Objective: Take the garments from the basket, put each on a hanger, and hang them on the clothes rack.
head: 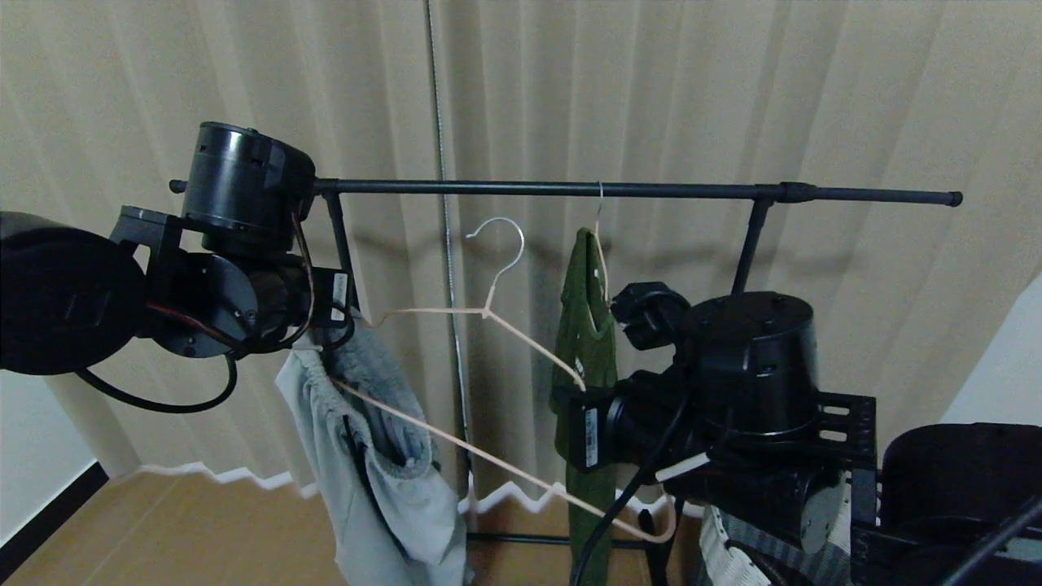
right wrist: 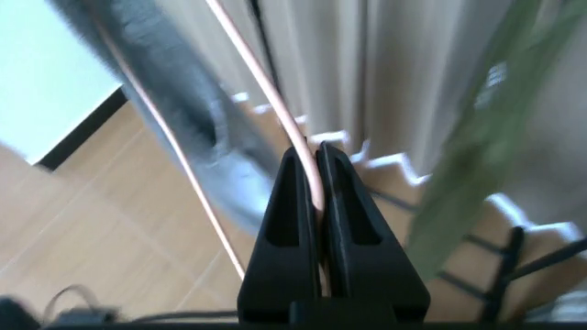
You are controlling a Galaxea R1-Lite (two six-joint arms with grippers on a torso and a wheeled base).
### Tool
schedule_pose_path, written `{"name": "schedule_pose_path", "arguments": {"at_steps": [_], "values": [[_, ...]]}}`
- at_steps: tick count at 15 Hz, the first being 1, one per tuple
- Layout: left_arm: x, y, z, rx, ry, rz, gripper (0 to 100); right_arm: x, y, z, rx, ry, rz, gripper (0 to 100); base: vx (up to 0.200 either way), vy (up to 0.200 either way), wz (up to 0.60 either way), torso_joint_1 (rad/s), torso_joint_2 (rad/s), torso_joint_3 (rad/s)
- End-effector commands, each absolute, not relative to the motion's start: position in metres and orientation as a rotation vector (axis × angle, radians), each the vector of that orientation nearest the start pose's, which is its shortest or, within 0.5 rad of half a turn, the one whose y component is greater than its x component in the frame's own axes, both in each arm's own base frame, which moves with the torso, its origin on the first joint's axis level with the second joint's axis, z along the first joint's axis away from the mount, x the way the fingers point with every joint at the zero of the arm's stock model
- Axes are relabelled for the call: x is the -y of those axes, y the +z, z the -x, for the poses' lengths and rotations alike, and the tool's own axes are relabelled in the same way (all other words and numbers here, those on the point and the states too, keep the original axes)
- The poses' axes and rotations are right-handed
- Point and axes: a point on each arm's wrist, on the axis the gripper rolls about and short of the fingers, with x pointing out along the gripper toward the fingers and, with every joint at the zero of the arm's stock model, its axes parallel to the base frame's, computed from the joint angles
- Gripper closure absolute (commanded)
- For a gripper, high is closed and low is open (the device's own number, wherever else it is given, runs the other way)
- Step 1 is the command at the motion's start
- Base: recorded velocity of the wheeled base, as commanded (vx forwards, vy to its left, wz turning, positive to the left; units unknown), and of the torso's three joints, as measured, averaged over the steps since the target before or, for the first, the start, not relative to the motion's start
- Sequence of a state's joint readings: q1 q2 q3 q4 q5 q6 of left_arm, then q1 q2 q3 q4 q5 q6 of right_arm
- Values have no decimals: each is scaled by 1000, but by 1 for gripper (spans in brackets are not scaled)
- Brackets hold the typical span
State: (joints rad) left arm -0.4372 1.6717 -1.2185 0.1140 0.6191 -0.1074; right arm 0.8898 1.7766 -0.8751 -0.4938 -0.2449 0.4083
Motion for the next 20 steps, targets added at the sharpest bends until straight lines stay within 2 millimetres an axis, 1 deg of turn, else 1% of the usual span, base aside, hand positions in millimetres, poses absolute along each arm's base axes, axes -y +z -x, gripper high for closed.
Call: {"name": "schedule_pose_path", "arguments": {"at_steps": [1,3,4,7,9,12,13,14,17,19,20], "values": [[118,239,-277,-472,200,-164,100,-265,155,-198,-498,594,-157,100,0,0,0,0,0,0],[119,239,-275,-471,196,-150,100,-274,149,-205,-496,565,-146,100,0,0,0,0,0,0],[116,242,-269,-463,196,-145,100,-277,142,-212,-497,523,-138,100,0,0,0,0,0,0],[110,250,-259,-443,198,-136,100,-267,136,-227,-503,459,-137,100,0,0,0,0,0,0],[104,254,-248,-465,202,-151,100,-254,137,-243,-492,396,-155,100,0,0,0,0,0,0],[103,253,-245,-482,227,-180,100,-243,140,-254,-475,343,-171,100,0,0,0,0,0,0],[102,250,-244,-495,223,-214,100,-238,144,-258,-459,320,-179,100,0,0,0,0,0,0],[104,247,-242,-506,209,-241,100,-237,148,-262,-444,308,-188,100,0,0,0,0,0,0],[125,245,-236,-504,132,-257,100,-240,151,-265,-425,315,-201,100,0,0,0,0,0,0],[144,245,-242,-492,101,-201,100,-251,152,-258,-406,353,-203,100,0,0,0,0,0,0],[151,247,-246,-484,94,-174,100,-254,149,-257,-414,362,-196,100,0,0,0,0,0,0]]}}
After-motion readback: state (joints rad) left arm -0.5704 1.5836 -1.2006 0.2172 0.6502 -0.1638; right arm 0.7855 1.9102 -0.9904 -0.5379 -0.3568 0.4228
